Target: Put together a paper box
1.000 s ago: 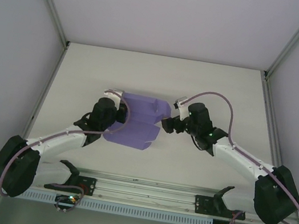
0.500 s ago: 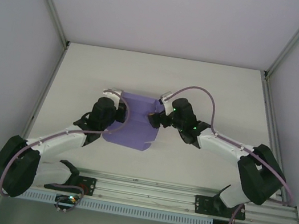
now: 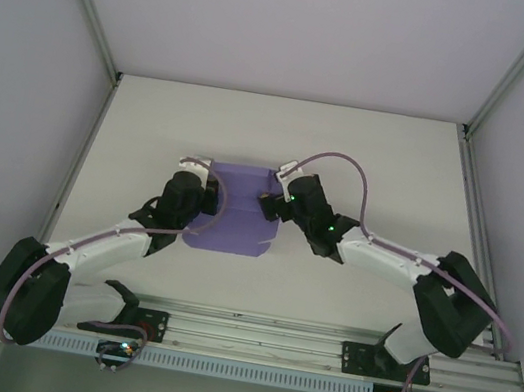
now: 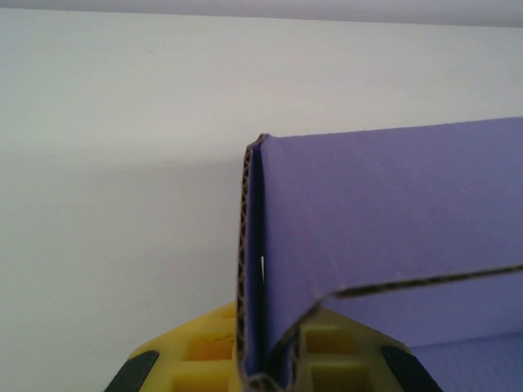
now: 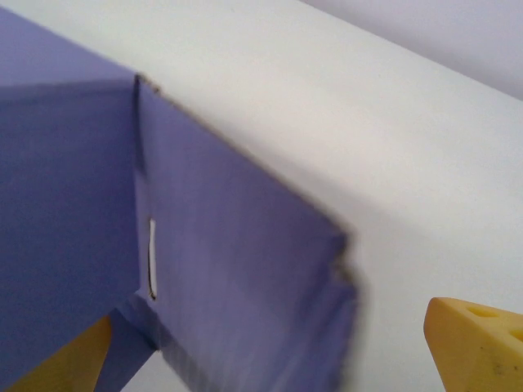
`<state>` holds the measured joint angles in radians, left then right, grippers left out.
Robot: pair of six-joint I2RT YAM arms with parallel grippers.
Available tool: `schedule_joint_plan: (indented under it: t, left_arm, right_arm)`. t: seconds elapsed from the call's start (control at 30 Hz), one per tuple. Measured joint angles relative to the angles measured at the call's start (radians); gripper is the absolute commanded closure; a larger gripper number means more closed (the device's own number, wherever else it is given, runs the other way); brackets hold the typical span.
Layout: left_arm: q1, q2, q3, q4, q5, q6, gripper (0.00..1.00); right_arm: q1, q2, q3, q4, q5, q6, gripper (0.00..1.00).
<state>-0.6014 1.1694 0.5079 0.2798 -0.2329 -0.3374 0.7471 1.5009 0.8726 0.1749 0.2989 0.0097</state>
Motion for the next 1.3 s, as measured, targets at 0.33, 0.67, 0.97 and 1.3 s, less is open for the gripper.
schedule_joint_plan:
  t: [0.33,0.67,0.97,1.3]
  left_arm:
    - [0.003,-0.047,-0.026,0.009,0.013,-0.002,1.0]
    - [0.014,-0.066,-0.037,0.02,0.051,0.002,1.0]
    - [0.014,-0.064,-0.037,0.026,0.057,0.001,1.0]
    - [0.02,-0.041,-0.037,0.047,0.05,-0.007,1.0]
  right_arm:
    - [-0.039,-0.432,-0.131,-0.128,-0.189,-0.001,0.0]
    - [-0.36,-0.348,-0.074,-0.241,-0.479,0.097,0.22]
    - [-0.266,-0.038,0.156,-0.341,-0.68,0.04,0.28]
    - [-0.201,0.053,0.224,-0.336,-0.732,0.062,0.32]
